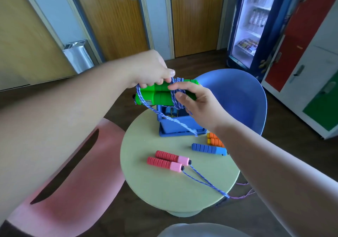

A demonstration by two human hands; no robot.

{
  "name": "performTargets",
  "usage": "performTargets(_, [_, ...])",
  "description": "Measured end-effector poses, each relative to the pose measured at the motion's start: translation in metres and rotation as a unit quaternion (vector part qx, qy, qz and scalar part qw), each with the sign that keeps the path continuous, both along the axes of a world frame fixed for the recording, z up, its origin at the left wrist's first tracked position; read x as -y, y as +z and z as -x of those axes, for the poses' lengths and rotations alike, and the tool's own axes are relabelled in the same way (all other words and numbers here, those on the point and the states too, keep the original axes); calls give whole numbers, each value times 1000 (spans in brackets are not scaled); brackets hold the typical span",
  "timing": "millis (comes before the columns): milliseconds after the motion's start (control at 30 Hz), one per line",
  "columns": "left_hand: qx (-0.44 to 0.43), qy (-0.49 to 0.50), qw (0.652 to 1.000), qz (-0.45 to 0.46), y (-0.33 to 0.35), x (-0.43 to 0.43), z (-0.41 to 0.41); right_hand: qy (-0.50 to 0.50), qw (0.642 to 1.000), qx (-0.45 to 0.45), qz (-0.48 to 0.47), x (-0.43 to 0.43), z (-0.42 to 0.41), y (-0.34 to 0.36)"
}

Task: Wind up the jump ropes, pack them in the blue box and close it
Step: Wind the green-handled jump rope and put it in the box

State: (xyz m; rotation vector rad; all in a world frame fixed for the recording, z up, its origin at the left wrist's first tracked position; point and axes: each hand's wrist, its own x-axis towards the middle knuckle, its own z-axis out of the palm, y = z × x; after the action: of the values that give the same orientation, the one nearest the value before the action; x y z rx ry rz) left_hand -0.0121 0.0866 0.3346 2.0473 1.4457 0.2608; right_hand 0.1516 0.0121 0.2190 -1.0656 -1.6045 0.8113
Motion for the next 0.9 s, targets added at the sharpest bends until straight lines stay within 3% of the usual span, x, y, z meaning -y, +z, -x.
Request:
performTargets(200, [0, 10, 997, 75, 2, 3, -5, -23, 997, -57, 40, -1, 7, -4])
performTargets(367, [-89, -11, 993, 71, 15, 6, 0, -87, 994, -38, 51, -3, 2, -5])
performTargets(633, [-149, -86, 984, -40, 6, 10, 0, 66, 993, 48, 86, 13, -7, -1])
performTargets(800, [-98, -43, 994, 15, -11, 11, -5, 112, 985, 51, 121, 22, -7, -2])
performTargets(900, [-68, -24, 996, 44, -14, 8, -5, 64, 992, 66, 88, 21, -5, -9])
